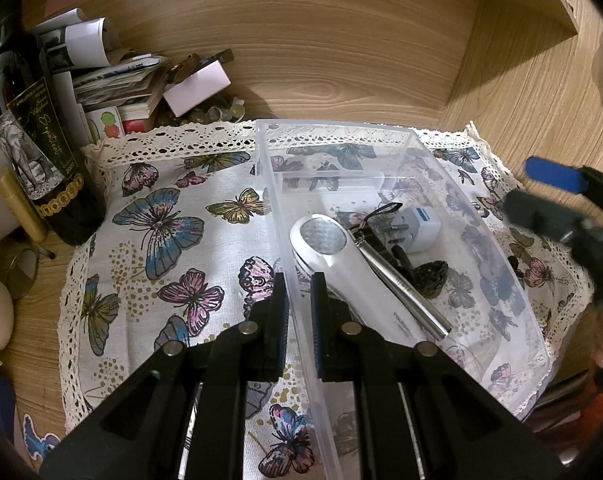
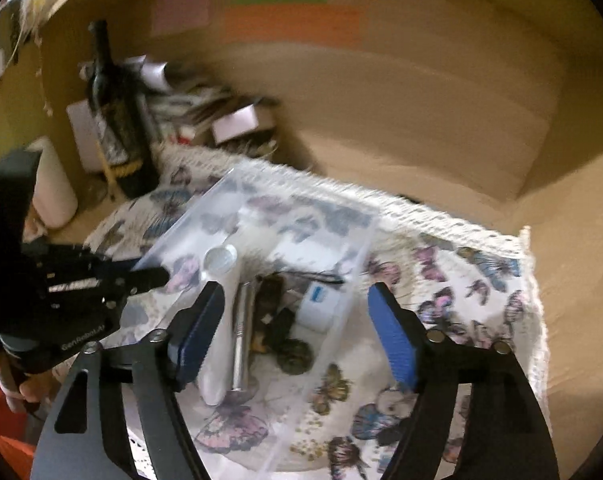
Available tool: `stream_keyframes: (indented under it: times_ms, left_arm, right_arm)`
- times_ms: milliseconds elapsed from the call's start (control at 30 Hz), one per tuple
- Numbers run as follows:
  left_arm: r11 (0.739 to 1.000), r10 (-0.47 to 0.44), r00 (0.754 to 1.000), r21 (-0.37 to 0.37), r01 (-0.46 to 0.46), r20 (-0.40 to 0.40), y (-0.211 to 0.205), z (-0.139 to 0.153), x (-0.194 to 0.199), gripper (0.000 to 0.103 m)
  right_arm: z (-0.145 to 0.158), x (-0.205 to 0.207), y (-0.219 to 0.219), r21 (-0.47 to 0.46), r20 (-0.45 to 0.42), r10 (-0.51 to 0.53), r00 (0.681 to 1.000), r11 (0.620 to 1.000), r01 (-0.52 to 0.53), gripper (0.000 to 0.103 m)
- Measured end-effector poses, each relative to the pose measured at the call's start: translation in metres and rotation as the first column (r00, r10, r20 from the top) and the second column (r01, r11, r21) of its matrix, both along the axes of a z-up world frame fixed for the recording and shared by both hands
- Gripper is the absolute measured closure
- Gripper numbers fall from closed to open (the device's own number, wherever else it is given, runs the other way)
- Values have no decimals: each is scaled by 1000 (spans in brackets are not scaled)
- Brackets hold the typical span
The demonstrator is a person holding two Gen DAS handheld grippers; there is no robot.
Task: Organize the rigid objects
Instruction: 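Grasp the black key fob with the right gripper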
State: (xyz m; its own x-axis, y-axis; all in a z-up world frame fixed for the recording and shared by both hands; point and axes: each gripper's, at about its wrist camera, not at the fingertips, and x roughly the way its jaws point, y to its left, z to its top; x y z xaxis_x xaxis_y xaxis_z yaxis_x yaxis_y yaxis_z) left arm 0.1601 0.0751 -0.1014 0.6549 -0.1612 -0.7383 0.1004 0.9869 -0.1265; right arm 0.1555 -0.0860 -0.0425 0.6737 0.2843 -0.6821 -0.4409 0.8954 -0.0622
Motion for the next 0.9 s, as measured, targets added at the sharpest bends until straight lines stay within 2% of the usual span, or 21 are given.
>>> stream_keyframes:
  times_ms: [233,367,500,667,900]
  left_arm:
    - [1000,0,1000,0,0,1,0,0,0,94]
    - [1000,0,1000,-1,0,0,0,0,0,94]
    - [1000,-1,1000,3,1,2,0,0,-1,94]
    - [1000,-3,1000,11,3,1,-1,-1,-1,94]
    - [1000,-5,1000,18,5,-1,-2,-1,-1,94]
  right_arm:
    - [4,-7,-43,17,25,-128,991,992,128,20]
    - [-13,-9,-70,28,-26,-204,979,978,205,20]
    - [-41,-13,-88,-1,-84,-270,959,963,271,20]
    - [-75,-12,-94,-35,-173,-276,946,961,274,20]
    - [-101,-7,-96,-103,-223,-254,941,966,236,20]
